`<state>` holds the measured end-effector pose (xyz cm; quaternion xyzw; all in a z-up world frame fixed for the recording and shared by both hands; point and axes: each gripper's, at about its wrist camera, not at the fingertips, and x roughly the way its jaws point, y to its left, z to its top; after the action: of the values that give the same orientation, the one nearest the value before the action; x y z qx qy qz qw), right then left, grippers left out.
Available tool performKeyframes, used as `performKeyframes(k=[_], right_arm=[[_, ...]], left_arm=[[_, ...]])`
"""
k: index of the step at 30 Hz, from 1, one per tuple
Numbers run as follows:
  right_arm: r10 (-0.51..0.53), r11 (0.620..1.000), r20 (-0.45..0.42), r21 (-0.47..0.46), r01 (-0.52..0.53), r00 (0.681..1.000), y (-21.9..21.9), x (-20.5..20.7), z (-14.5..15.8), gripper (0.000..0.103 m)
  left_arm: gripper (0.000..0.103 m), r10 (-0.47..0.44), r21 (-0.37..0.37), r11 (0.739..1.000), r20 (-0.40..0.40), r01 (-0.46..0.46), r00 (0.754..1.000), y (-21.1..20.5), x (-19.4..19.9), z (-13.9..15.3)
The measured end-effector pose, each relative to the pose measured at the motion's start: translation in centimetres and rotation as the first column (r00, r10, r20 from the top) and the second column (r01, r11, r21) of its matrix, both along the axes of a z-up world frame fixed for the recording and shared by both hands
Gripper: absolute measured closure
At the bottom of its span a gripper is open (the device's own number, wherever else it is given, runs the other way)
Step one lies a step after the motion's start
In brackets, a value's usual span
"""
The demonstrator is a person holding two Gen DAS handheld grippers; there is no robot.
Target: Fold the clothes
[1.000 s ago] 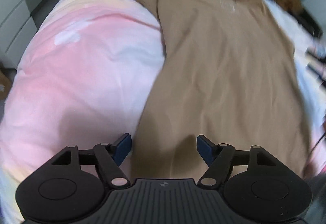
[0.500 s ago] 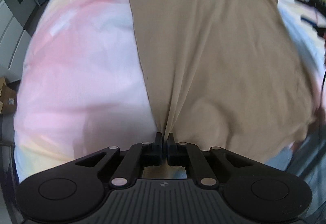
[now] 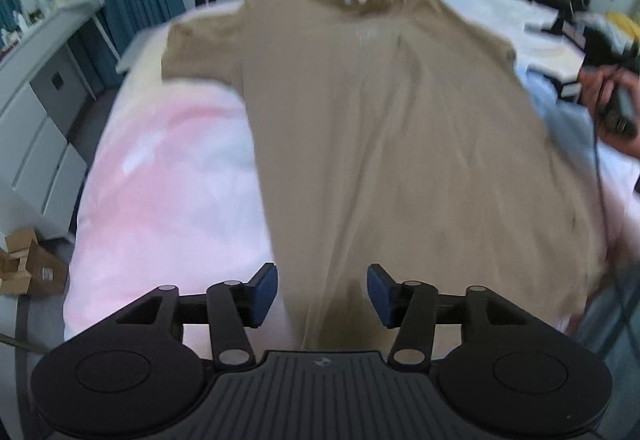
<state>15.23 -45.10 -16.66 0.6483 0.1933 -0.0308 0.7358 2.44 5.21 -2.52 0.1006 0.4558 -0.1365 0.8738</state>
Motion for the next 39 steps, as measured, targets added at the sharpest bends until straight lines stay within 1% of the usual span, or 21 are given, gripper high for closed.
performKeyframes(k=[4, 7, 10, 11, 12, 13, 14, 15, 17, 20, 23, 26, 27, 30, 32, 34, 35, 36, 37, 38, 39], right_arm=[[-0.013, 0.994, 0.013, 0.111, 0.012, 1.000, -1.1, 2.6, -2.4, 0.038], [-0.019, 0.988, 0.033, 0.155, 0.014, 0.999, -1.7, 5.0, -3.7, 0.038], [-0.022, 0.997, 0.019, 0.071, 0.021, 1.000, -2.0, 7.5, -3.9, 0.037], [-0.018, 0.999, 0.015, 0.041, 0.017, 1.000, -2.0, 8.3, -4.0, 0.038], [-0.017, 1.000, 0.012, 0.011, 0.017, 1.000, -2.1, 9.0, -4.0, 0.040], [-0.020, 1.000, 0.012, -0.021, 0.020, 1.000, -2.2, 9.5, -3.9, 0.043], [-0.023, 0.998, 0.012, -0.052, 0.023, 1.000, -2.2, 10.1, -3.7, 0.052], [-0.025, 0.996, 0.010, -0.082, 0.025, 1.000, -2.3, 10.6, -3.6, 0.071], [-0.034, 0.989, -0.013, -0.146, 0.032, 0.999, -2.7, 11.4, -2.8, 0.090], [-0.059, 0.954, 0.074, -0.290, 0.078, 0.996, -3.1, 11.1, 0.2, 0.093], [-0.067, 0.883, 0.172, -0.448, 0.139, 0.983, -3.6, 9.5, 3.9, 0.093], [-0.080, 0.830, 0.113, -0.543, 0.129, 0.990, -4.1, 7.8, 4.9, 0.093], [-0.086, 0.838, 0.075, -0.534, 0.113, 0.993, -4.6, 7.3, 4.4, 0.093], [-0.104, 0.902, -0.045, -0.424, 0.075, 0.994, -6.7, 6.4, 1.5, 0.091], [-0.108, 0.952, -0.116, -0.300, 0.068, 0.987, -7.9, 5.8, -0.6, 0.089], [-0.100, 0.981, -0.153, -0.179, 0.072, 0.983, -8.7, 5.5, -2.0, 0.087], [-0.088, 0.989, -0.144, -0.128, 0.069, 0.986, -8.9, 5.4, -2.4, 0.081], [-0.070, 0.994, -0.121, -0.092, 0.058, 0.990, -8.9, 5.4, -2.6, 0.067], [-0.049, 0.996, -0.093, -0.074, 0.042, 0.995, -8.7, 5.6, -2.6, 0.059], [-0.030, 0.997, -0.069, -0.077, 0.024, 0.997, -8.2, 5.9, -2.4, 0.042], [-0.018, 0.994, -0.060, -0.105, 0.011, 0.998, -7.8, 6.3, -2.1, 0.034]], left_arm=[[0.036, 0.064, -0.142, 0.989, 0.105, -0.048, 0.992, -2.5, 3.9, 0.7], [0.036, 0.154, -0.283, 0.953, 0.135, -0.111, 0.979, -3.8, 7.8, -1.2], [0.037, 0.236, -0.386, 0.905, 0.098, -0.181, 0.967, -4.4, 11.9, -4.7], [0.037, 0.235, -0.396, 0.899, 0.082, -0.185, 0.968, -4.2, 12.6, -5.8], [0.037, 0.222, -0.390, 0.904, 0.084, -0.173, 0.971, -3.8, 13.1, -6.7], [0.037, 0.204, -0.362, 0.920, 0.109, -0.152, 0.973, -3.5, 13.3, -7.5], [0.037, 0.191, -0.331, 0.934, 0.136, -0.137, 0.972, -3.5, 13.5, -8.2], [0.037, 0.182, -0.302, 0.945, 0.159, -0.127, 0.970, -3.5, 13.7, -8.9], [0.038, 0.172, -0.300, 0.946, 0.155, -0.120, 0.973, -3.6, 14.4, -10.1], [0.038, 0.161, -0.345, 0.934, 0.165, -0.096, 0.973, -3.6, 14.5, -10.2], [0.038, 0.141, -0.396, 0.916, 0.184, -0.058, 0.973, -3.8, 13.3, -9.4], [0.038, 0.127, -0.389, 0.920, 0.186, -0.046, 0.974, -4.2, 12.5, -9.1], [0.038, 0.125, -0.385, 0.922, 0.184, -0.046, 0.975, -4.3, 12.4, -9.1], [0.038, 0.129, -0.371, 0.927, 0.176, -0.056, 0.976, -4.3, 11.9, -9.2], [0.038, 0.138, -0.368, 0.928, 0.171, -0.067, 0.976, -4.2, 11.7, -9.2], [0.038, 0.148, -0.369, 0.926, 0.164, -0.079, 0.975, -4.1, 11.6, -9.2], [0.038, 0.155, -0.372, 0.924, 0.159, -0.086, 0.975, -4.0, 11.5, -9.2], [0.037, 0.159, -0.375, 0.923, 0.156, -0.090, 0.975, -3.9, 11.5, -9.2], [0.037, 0.160, -0.376, 0.922, 0.155, -0.091, 0.975, -3.9, 11.4, -9.1], [0.037, 0.159, -0.376, 0.922, 0.156, -0.090, 0.975, -3.9, 11.4, -9.2], [0.037, 0.158, -0.375, 0.923, 0.157, -0.090, 0.975, -3.9, 11.4, -9.2]])
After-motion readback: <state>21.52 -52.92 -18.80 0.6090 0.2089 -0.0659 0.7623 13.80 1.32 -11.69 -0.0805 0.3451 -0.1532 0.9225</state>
